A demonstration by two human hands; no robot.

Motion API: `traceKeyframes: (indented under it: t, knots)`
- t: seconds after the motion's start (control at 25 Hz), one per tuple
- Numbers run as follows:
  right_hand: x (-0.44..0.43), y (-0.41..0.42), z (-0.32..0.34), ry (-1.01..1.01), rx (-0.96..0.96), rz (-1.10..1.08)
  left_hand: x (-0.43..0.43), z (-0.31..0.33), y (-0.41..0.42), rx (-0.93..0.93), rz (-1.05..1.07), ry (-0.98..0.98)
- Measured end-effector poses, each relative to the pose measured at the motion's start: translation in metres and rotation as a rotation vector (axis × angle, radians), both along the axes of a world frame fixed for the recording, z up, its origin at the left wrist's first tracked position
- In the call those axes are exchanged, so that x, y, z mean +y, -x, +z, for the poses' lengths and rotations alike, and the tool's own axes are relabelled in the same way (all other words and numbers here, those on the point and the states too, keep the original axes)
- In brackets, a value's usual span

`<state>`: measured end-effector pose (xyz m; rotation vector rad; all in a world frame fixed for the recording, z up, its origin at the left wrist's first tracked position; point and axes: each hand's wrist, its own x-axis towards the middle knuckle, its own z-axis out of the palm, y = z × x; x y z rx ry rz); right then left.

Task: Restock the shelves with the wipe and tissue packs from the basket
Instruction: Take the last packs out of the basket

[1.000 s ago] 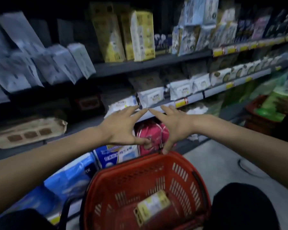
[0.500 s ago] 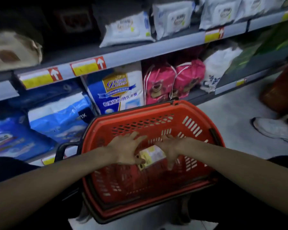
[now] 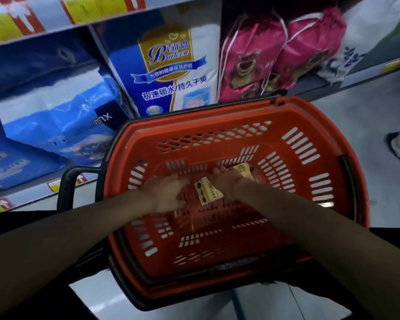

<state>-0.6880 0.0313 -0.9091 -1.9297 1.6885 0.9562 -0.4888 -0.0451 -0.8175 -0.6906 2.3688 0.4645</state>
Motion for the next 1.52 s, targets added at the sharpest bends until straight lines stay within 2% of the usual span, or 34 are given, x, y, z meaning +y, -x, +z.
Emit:
traceKeyframes:
  t: [0.2,0.36,0.44,0.52,0.64,0.72,0.8,0.88,0.92,1.0,1.12,1.2,1.36,1.52]
  knots:
    - [-0.010,-0.002,-0.024,0.037,0.047,-0.003,-0.015,-0.007,-0.011,-0.010,0.128,-0.041]
    - [-0.005,-0.002,-0.006,0.103,-0.071,-0.092,-0.018,-0.010,-0.013,-0.009,0.270,-0.089]
    - [-0.001,0.003,0.022,0.175,-0.207,-0.224,-0.018,-0.008,-0.011,0.021,0.423,-0.214]
    - [0.000,0.008,0.062,0.231,-0.330,-0.403,-0.017,-0.004,-0.007,0.132,0.541,-0.391]
    - [-0.004,0.013,0.127,0.335,-0.470,-0.653,0.002,0.025,0.015,0.347,0.596,-0.675]
    - [0.004,0.015,0.164,0.432,-0.633,-0.856,0.018,0.055,0.030,0.578,0.681,-0.823]
    - [0.020,0.016,0.202,0.515,-0.913,-1.126,0.031,0.080,0.040,0.764,0.857,-0.938]
    - [0.039,0.015,0.239,0.473,-1.234,-1.448,0.035,0.098,0.046,0.855,1.048,-1.044]
    - [0.047,0.015,0.253,0.489,-1.326,-1.530,0.036,0.105,0.047,0.882,1.097,-1.065]
    - [0.059,0.011,0.267,0.645,-1.387,-1.509,0.037,0.115,0.047,0.931,1.132,-1.076]
    - [0.073,-0.001,0.265,0.895,-1.274,-1.240,0.042,0.135,0.051,0.992,1.185,-1.111]
    - [0.086,-0.001,0.263,0.932,-1.242,-1.107,0.044,0.150,0.058,1.091,1.175,-1.003]
    - [0.093,0.000,0.270,0.932,-1.317,-1.011,0.035,0.181,0.076,1.290,1.081,-0.776]
    - [0.091,0.007,0.289,1.070,-1.345,-0.926,0.032,0.213,0.091,1.403,0.928,-0.690]
